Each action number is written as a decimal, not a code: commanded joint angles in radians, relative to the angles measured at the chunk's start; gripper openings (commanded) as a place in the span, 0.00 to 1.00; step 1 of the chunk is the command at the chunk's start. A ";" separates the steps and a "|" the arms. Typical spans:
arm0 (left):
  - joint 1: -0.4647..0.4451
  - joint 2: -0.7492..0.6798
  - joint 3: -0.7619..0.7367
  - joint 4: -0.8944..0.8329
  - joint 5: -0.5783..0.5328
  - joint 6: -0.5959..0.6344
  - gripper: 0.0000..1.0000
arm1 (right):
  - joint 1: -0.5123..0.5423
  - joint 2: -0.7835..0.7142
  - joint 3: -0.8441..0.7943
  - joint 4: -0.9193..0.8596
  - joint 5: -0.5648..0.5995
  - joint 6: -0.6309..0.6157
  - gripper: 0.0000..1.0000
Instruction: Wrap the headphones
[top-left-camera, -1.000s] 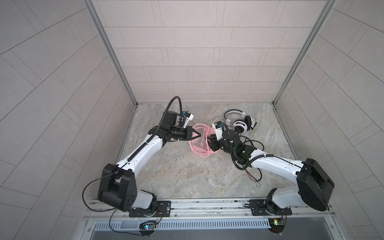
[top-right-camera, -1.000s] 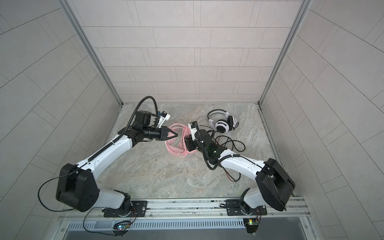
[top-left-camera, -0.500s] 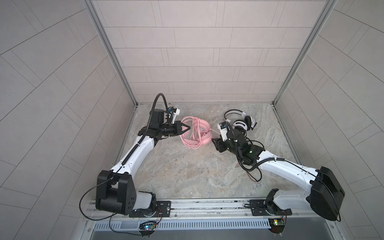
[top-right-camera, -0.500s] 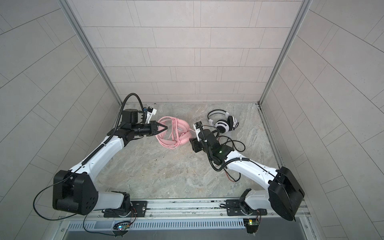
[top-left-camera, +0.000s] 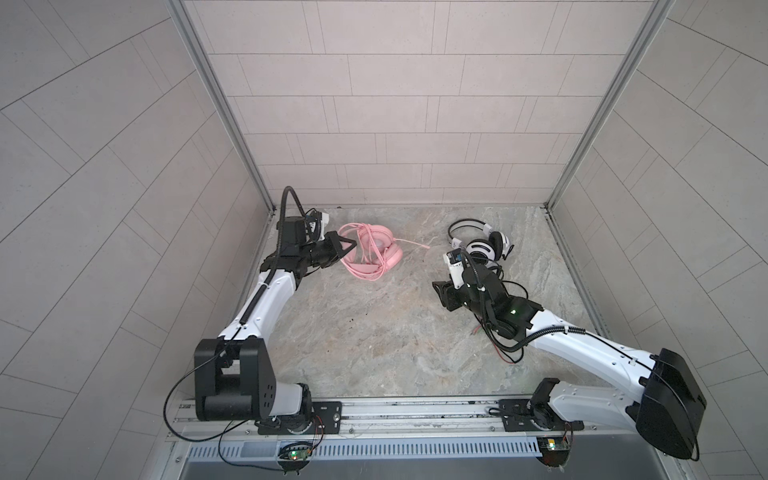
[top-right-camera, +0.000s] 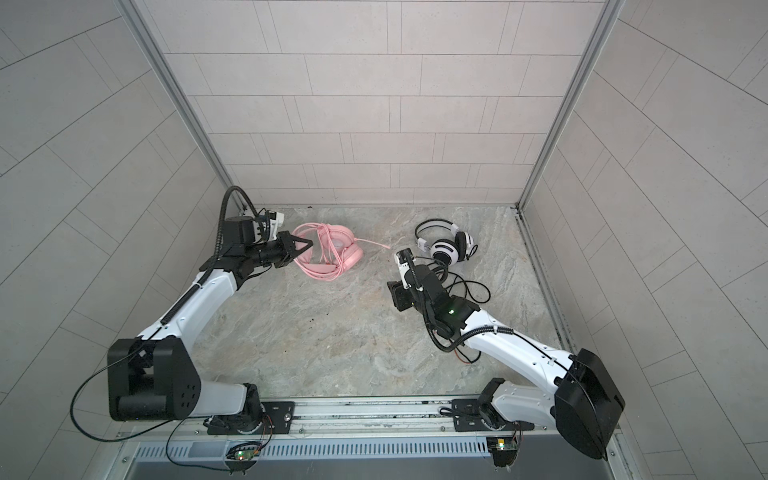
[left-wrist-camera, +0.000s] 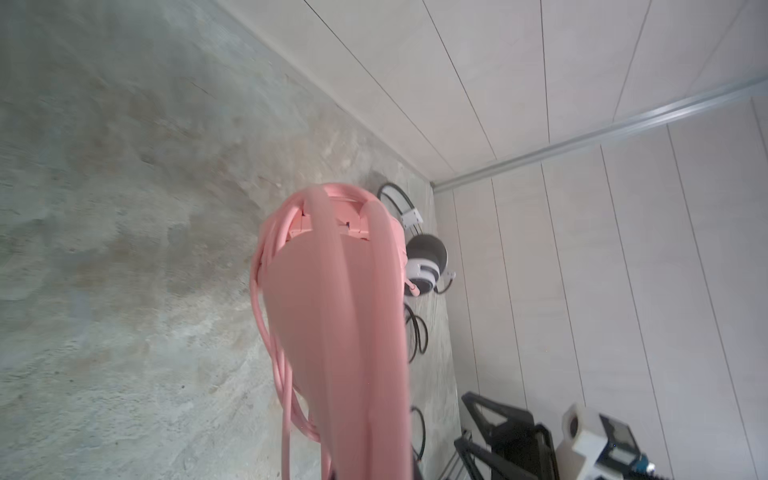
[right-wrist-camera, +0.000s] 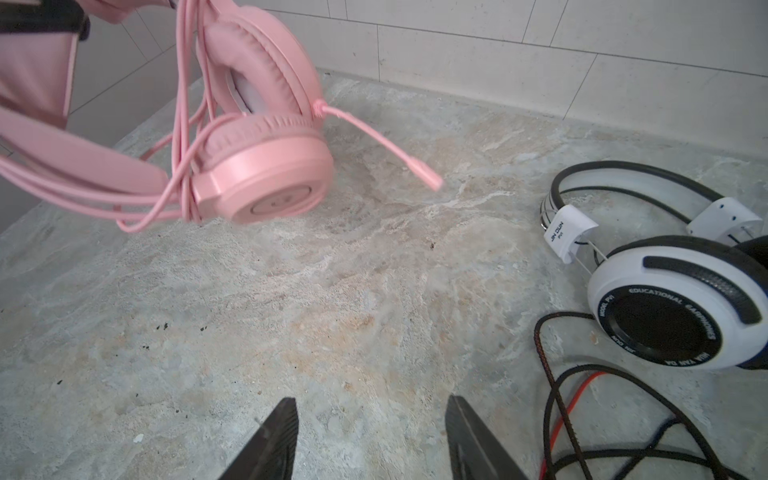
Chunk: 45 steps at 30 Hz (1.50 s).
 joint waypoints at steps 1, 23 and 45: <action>0.055 0.031 0.002 0.180 -0.053 -0.154 0.00 | -0.003 -0.033 -0.019 -0.012 0.021 -0.007 0.57; 0.247 0.473 0.332 0.336 -0.410 -0.348 0.00 | -0.060 -0.239 -0.089 -0.143 0.030 -0.075 0.57; 0.278 0.551 0.323 -0.033 -0.445 -0.101 0.59 | -0.186 -0.308 -0.107 -0.239 -0.038 0.002 0.58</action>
